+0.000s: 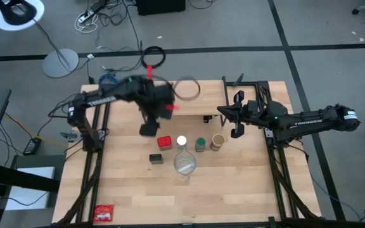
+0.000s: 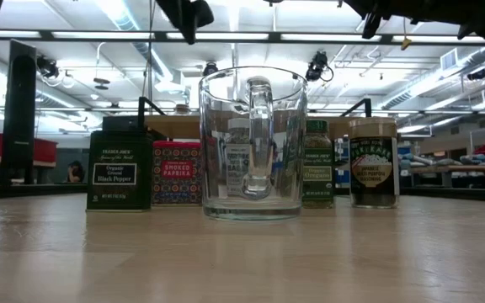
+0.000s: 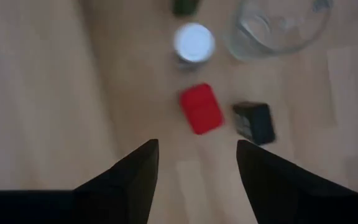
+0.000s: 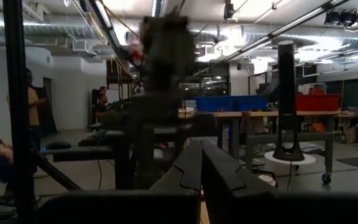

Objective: Shelf spices
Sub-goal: Move the black seasoning can to the center of the table

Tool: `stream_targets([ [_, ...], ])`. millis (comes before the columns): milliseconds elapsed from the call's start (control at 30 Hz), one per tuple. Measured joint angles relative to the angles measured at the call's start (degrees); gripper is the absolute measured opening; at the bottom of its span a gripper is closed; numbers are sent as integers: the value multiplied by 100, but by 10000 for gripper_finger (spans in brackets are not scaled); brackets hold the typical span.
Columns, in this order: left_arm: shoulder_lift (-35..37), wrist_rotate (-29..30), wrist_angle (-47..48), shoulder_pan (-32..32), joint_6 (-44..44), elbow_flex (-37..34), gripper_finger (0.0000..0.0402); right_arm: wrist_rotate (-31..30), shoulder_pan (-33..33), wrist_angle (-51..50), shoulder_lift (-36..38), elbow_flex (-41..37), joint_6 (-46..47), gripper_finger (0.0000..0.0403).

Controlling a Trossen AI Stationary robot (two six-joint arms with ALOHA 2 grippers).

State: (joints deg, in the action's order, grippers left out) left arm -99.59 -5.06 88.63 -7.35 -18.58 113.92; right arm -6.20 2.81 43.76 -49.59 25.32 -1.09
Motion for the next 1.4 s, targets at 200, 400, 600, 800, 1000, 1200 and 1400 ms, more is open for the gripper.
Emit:
stream_targets([
  [200,0,252,-291,854,737,-805,218,14,0,-14,-2,0,-6,3],
  [400,150,1179,-965,1541,1797,-1783,218,179,0,-10,0,0,-8,3],
  [600,1171,1611,-2216,2180,2988,-3185,206,192,0,-12,-2,0,-8,3],
  [800,2440,2209,-4057,2697,4003,-4938,187,191,0,-13,-1,0,-45,3],
  [1000,2767,2294,-5223,2876,4004,-6235,185,191,0,30,-2,-1,-7,3],
  [1200,2765,2316,-5331,2873,3999,-6380,215,188,-39,1,1,87,-4,3],
  [1400,2605,1859,-5300,2733,4021,-6373,278,186,-48,-18,-2,90,-1,3],
])
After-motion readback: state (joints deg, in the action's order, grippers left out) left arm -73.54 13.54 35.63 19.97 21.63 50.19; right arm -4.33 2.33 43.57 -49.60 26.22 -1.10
